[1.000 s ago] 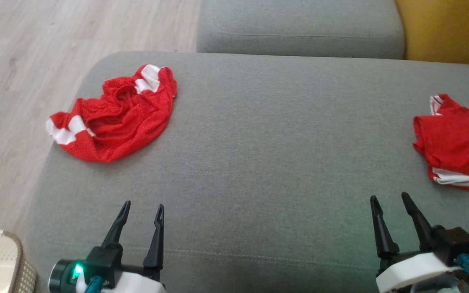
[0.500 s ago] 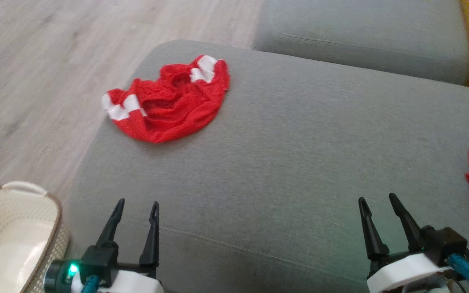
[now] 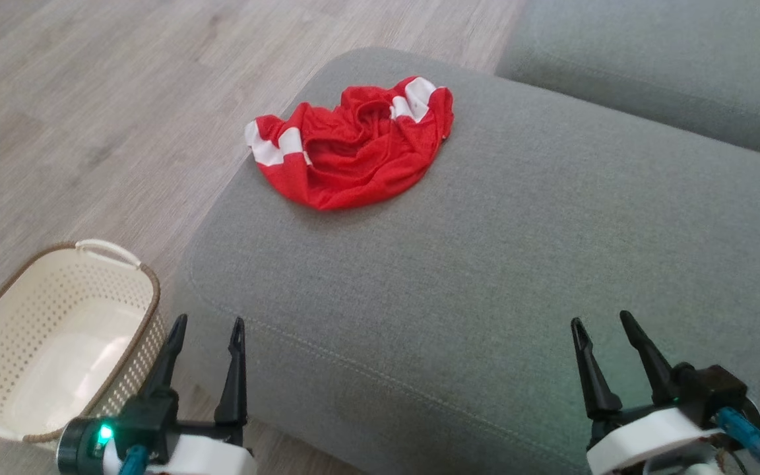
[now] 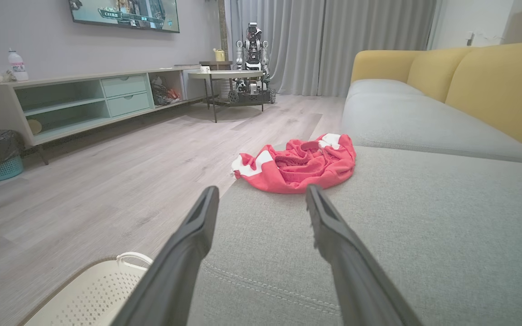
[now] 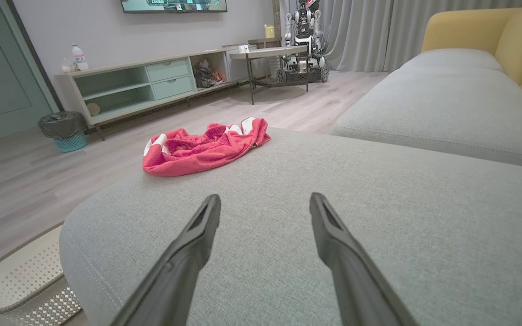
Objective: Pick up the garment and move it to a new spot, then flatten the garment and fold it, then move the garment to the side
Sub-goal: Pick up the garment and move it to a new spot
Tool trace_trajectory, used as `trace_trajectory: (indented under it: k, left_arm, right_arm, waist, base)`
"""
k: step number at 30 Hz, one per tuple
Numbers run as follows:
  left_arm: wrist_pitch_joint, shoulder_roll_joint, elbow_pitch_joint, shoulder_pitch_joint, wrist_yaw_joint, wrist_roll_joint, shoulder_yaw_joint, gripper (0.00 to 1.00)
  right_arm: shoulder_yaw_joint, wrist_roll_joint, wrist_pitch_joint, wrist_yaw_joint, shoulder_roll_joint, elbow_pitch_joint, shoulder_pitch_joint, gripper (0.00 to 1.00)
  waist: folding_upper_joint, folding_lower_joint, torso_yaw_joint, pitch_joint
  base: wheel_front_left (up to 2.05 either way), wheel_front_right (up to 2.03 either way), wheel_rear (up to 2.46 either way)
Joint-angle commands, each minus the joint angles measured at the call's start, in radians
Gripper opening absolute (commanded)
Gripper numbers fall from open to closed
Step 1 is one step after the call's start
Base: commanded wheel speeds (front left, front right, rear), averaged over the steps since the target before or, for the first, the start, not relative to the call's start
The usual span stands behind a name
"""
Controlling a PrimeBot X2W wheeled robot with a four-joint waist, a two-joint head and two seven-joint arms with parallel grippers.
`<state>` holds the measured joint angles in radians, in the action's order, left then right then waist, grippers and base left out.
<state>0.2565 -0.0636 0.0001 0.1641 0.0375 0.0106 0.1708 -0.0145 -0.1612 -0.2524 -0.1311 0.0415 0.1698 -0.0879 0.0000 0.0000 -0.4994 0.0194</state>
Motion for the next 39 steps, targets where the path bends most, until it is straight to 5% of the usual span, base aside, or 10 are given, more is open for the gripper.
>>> trace_trajectory:
  k: [1, 6, 16, 23, 30, 39]
  left_arm:
    - [0.005, -0.002, -0.04, -0.026, 0.011, 0.006, -0.042, 1.0]
    - [0.005, 0.001, -0.048, -0.046, 0.004, 0.027, -0.067, 1.0]
    - [0.005, -0.033, -0.078, -0.364, -0.097, 0.064, -0.159, 1.0]
    - [0.005, -0.074, 0.103, -0.679, -0.155, 0.172, -0.232, 1.0]
    - [-0.033, -0.169, 0.456, -0.979, -0.167, 0.273, -0.114, 1.0]
    - [-0.253, -0.249, 0.749, -1.246, -0.168, 0.583, 0.076, 1.0]
  right_arm:
    - [-0.031, -0.004, -0.009, 0.0, 0.009, -0.023, 0.053, 1.0]
    - [-0.033, 0.0, -0.009, 0.0, 0.009, -0.021, 0.056, 1.0]
    - [-0.023, 0.07, -0.009, 0.0, 0.009, -0.024, 0.072, 1.0]
    - [-0.037, 0.146, -0.009, 0.0, 0.021, -0.031, 0.163, 1.0]
    - [-0.039, 0.176, -0.009, 0.0, 0.071, -0.043, 0.229, 1.0]
    - [-0.045, 0.206, -0.009, 0.0, 0.12, -0.116, 0.304, 1.0]
  waist:
    - [0.0, 0.0, -0.005, -0.007]
    - [0.0, 0.0, -0.011, -0.016]
    - [0.0, 0.0, 0.021, -0.121]
    - [0.0, 0.0, 0.091, -0.271]
    - [0.0, 0.0, 0.138, -0.395]
    - [0.0, 0.0, 0.197, -0.547]
  base:
    - [0.0, 0.0, 0.0]
    - [0.0, 0.0, 0.0]
    - [0.0, 0.0, 0.0]
    - [0.0, 0.0, 0.0]
    - [0.0, 0.0, 0.0]
    - [0.0, 0.0, 0.0]
